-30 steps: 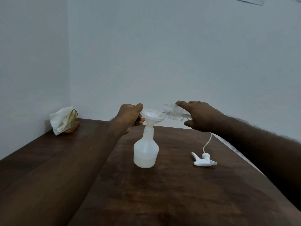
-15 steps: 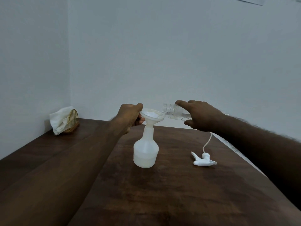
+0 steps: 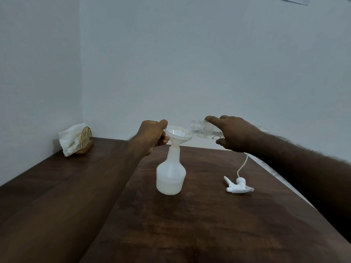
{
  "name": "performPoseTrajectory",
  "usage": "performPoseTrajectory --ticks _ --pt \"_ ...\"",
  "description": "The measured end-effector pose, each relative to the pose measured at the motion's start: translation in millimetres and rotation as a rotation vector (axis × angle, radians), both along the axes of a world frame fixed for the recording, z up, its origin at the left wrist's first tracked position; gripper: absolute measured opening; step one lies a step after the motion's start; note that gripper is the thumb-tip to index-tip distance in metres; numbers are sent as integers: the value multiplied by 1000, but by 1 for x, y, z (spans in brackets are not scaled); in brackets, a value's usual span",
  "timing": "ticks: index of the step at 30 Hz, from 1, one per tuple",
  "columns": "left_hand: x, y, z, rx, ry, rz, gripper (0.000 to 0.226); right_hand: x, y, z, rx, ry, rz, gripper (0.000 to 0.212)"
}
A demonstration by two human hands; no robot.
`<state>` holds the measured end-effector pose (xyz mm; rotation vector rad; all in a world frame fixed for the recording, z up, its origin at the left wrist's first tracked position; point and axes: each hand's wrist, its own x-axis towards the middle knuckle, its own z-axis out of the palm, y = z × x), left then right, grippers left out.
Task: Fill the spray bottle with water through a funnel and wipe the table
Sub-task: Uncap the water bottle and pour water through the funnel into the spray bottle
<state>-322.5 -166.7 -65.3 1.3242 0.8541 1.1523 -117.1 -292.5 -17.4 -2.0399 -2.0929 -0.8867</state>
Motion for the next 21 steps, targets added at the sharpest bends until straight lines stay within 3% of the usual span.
performPoseTrajectory --ticks 21 --pt "-1 -2 0 -5 -15 -11 10 -2 3 4 10 -67 -39 67"
